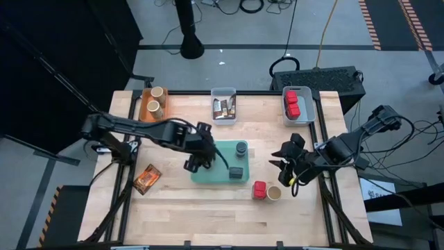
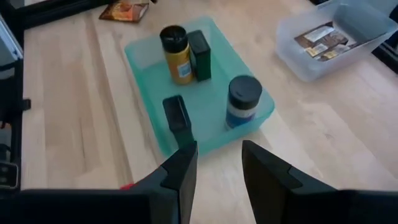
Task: Sort spices by type
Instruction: Put the red spice can into the gray bin
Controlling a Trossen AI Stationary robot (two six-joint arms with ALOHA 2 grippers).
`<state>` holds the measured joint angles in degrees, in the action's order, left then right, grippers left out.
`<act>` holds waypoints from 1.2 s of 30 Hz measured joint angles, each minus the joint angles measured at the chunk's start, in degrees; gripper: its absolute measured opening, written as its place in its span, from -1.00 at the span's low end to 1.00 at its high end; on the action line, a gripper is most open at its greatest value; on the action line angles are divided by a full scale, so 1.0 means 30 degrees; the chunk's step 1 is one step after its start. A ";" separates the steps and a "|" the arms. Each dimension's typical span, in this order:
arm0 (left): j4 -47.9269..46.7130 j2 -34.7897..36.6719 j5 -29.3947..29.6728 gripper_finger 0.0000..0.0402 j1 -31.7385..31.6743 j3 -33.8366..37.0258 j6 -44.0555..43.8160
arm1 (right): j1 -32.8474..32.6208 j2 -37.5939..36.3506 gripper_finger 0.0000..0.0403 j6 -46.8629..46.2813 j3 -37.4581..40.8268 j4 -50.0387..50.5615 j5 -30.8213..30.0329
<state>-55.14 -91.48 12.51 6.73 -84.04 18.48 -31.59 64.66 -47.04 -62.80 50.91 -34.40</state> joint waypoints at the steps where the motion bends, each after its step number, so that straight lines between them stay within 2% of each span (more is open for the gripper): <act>1: -0.0342 0.0417 -0.0008 0.56 0.0005 -0.0073 -0.0017 | 0.0078 0.0099 -0.45 0.0167 -0.0186 0.0040 0.0016; 4: -0.1201 0.1723 -0.0405 0.56 0.0131 -0.0116 -0.0666 | 0.0182 0.0600 -0.45 0.0993 -0.0871 0.0069 0.0180; 7: -0.1229 0.3083 -0.0683 0.56 0.0482 0.0058 -0.2917 | 0.0242 0.1619 -0.45 0.1186 -0.1924 0.0468 0.0798; 10: -0.1225 0.3990 -0.1054 0.56 0.1178 0.0385 -0.4922 | 0.0385 0.3184 -0.47 0.1114 -0.3172 0.1194 0.2465; 12: -0.1017 0.4318 -0.0623 0.56 0.1670 0.0657 -0.5970 | 0.0385 0.4324 -0.52 0.1114 -0.3816 0.1416 0.3918; 17: -0.0781 0.4870 0.4120 0.56 0.3383 0.1884 -0.8464 | 0.0364 0.6666 -0.75 0.0632 -0.4395 0.1432 0.7688; 20: -0.0592 0.4889 0.6150 0.56 0.4766 0.2326 -1.0065 | 0.0289 0.7411 -0.93 -0.0406 -0.4395 0.1725 0.9237; 27: -0.0195 0.4911 1.1100 0.56 0.8038 0.2620 -1.3040 | 0.0117 0.8200 -0.99 -0.1851 -0.4416 0.1548 0.9545; 30: -0.0480 0.4948 1.2942 0.56 0.9185 0.2623 -1.3476 | 0.0127 0.8915 -0.99 -0.2091 -0.4416 0.1770 1.0503; 36: -0.0481 0.4984 1.4836 0.56 1.0096 0.2620 -1.3471 | 0.0033 1.0197 -1.00 -0.2188 -0.4409 0.1767 1.0567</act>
<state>-56.58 -76.53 57.02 37.01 -76.18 -21.93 -31.49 95.25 -53.61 -76.03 56.21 -2.70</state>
